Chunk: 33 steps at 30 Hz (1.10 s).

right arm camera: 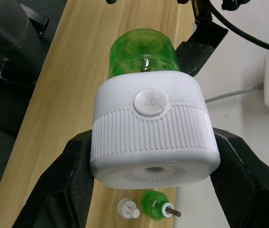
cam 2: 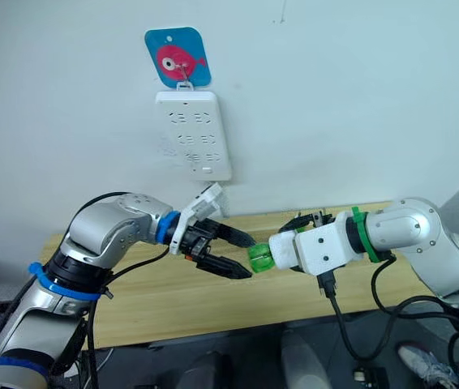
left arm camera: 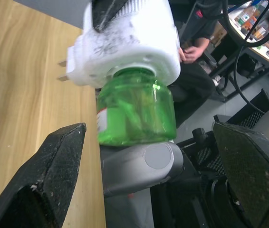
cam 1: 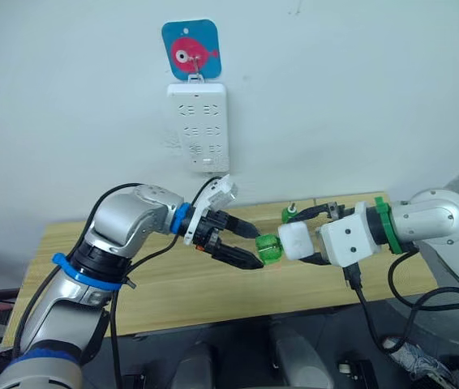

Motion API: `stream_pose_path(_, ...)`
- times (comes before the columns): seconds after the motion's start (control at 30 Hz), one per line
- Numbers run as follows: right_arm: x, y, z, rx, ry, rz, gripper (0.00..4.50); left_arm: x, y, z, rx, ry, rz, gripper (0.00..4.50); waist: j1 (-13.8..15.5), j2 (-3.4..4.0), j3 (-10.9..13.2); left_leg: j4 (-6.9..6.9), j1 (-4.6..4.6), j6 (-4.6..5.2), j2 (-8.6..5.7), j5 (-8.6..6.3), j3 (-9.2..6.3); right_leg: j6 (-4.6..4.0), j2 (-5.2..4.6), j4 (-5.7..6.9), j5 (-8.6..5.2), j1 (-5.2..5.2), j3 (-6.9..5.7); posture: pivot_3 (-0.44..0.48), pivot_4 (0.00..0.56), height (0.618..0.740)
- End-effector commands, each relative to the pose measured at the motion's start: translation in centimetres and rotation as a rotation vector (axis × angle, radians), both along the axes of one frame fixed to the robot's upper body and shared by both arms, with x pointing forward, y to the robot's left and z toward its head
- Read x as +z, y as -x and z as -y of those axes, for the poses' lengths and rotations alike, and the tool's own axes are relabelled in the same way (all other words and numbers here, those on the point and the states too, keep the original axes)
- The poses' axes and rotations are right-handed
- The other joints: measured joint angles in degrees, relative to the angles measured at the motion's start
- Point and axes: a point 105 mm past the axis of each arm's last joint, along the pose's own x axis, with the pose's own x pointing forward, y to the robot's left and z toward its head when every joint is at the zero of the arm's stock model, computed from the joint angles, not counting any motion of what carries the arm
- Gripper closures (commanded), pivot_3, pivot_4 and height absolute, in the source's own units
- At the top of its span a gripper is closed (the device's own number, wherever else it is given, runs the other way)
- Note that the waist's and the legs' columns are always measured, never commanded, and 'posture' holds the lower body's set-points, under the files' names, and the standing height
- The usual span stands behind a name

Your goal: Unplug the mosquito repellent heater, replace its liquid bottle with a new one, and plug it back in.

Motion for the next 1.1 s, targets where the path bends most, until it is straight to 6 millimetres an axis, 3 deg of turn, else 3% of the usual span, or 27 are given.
stream_pose_path(0.03,1.0,0.3,-0.7,0.063,0.007,0.063,1.49,0.3,0.2,0.1,-0.035,0.009,0.008,0.00,0.0,0.00,0.0,0.00,0.01,0.00,-0.02,0.00,0.00,0.00,0.00,0.00,0.00,0.01,0.00,-0.194,0.174,0.740)
stream_pose_path(0.2,1.1,0.7,-1.3,0.106,0.003,0.062,1.49,-0.1,0.0,0.4,-0.051,0.011,-0.034,0.00,0.0,0.00,0.0,0.03,0.01,-0.01,-0.01,0.01,-0.03,0.00,-0.02,0.00,0.00,0.03,0.00,-0.198,0.172,0.740)
stream_pose_path(0.3,1.0,1.0,-1.8,0.136,0.004,0.057,1.49,-0.5,-0.1,0.6,-0.060,0.010,-0.030,0.60,0.0,0.00,0.0,0.03,-0.01,-0.01,-0.02,0.00,-0.03,-0.01,-0.08,-0.01,0.00,0.03,0.00,-0.204,0.172,0.740)
stream_pose_path(0.47,0.9,1.4,-2.3,0.166,0.000,0.053,1.49,-0.8,-0.2,0.9,-0.066,0.016,-0.029,2.14,-0.1,0.00,0.0,0.03,0.00,-0.01,-0.02,0.01,-0.03,-0.01,-0.12,-0.01,0.01,0.03,0.00,-0.205,0.171,0.740)
stream_pose_path(0.8,0.8,1.9,-2.4,0.181,-0.014,0.021,1.49,-1.1,0.1,0.8,-0.069,0.042,-0.041,2.20,-0.1,0.00,0.0,0.04,0.00,-0.01,-0.02,0.01,-0.06,-0.01,-0.13,0.01,0.01,0.04,-0.02,-0.200,0.170,0.740)
stream_pose_path(0.97,0.1,0.9,-0.5,0.150,0.062,0.075,0.02,-1.4,0.2,0.3,-0.061,0.059,-0.047,2.20,-0.1,0.00,0.0,0.04,0.00,-0.01,-0.03,0.01,-0.09,-0.02,-0.15,0.01,0.01,0.05,-0.04,-0.200,0.170,0.740)
stream_pose_path(1.1,0.4,-0.3,2.0,0.046,0.080,0.110,0.00,-2.0,-0.2,-0.1,-0.004,0.094,-0.029,2.20,0.0,0.00,0.0,0.04,0.00,-0.01,-0.11,0.01,-0.03,-0.01,-0.24,0.00,0.01,0.06,0.00,-0.208,0.176,0.740)
